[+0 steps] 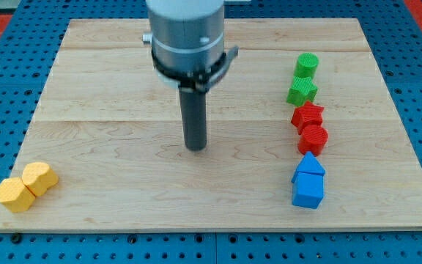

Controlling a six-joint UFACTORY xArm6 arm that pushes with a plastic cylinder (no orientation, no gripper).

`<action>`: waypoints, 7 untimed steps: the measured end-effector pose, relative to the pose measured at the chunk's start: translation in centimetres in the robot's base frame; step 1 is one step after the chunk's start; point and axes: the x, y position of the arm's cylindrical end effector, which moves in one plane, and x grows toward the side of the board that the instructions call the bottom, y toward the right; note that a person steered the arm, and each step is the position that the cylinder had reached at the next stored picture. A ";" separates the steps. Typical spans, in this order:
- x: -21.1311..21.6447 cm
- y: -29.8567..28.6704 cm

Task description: Push the yellow hexagon to the center

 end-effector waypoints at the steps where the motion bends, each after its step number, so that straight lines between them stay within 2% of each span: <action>1: 5.3 -1.7; 2: 9.1 -7.8; 3: 10.5 -13.9; 4: 10.7 -23.7; 5: 10.3 -27.7; 6: 7.2 -20.2; 7: 2.3 -11.1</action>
